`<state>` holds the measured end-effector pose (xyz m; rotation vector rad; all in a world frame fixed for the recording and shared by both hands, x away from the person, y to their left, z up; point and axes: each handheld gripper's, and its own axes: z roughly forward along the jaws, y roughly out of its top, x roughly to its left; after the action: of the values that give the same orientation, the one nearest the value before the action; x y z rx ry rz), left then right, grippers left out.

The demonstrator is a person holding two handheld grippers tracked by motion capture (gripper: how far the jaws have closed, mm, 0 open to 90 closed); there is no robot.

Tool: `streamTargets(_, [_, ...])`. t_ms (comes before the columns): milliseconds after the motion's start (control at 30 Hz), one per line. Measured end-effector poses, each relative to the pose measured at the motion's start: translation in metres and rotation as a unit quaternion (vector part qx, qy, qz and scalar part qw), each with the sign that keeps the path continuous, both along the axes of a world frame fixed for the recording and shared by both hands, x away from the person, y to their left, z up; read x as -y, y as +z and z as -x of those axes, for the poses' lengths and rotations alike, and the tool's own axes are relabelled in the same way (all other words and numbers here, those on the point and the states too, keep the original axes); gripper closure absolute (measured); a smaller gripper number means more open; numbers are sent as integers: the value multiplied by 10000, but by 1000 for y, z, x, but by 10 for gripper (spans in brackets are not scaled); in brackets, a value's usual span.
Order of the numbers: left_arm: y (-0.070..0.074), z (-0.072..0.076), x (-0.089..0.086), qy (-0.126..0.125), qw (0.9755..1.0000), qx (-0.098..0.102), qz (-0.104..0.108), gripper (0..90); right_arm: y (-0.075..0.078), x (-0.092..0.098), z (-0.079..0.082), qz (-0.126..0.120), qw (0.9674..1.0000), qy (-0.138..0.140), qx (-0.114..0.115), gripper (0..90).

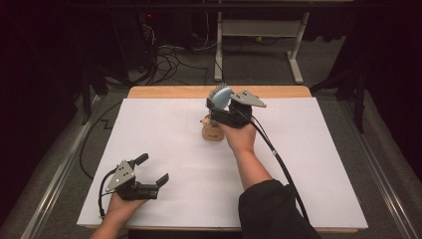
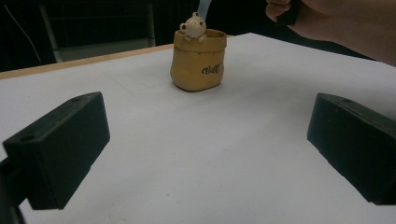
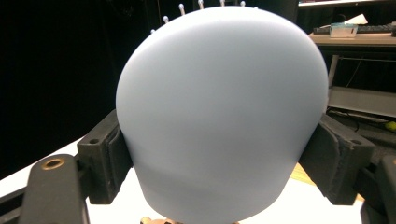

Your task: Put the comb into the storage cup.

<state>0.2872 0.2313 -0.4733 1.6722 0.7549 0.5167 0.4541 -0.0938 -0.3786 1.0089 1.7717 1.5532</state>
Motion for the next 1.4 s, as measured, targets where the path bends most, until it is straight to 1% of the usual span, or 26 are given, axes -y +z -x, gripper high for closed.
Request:
streamTargets(400, [0, 0, 0, -17, 10000, -1, -10, 0, 2, 4, 1, 32, 9999, -44, -118, 199])
streamTargets(700, [0, 0, 0, -23, 10000, 1, -19, 0, 3, 8, 3, 103, 9998, -59, -178, 193])
streamTargets(1400, [-1, 0, 1, -29, 10000, -16, -35, 0, -3, 25, 8, 140, 9993, -198, -294, 174])
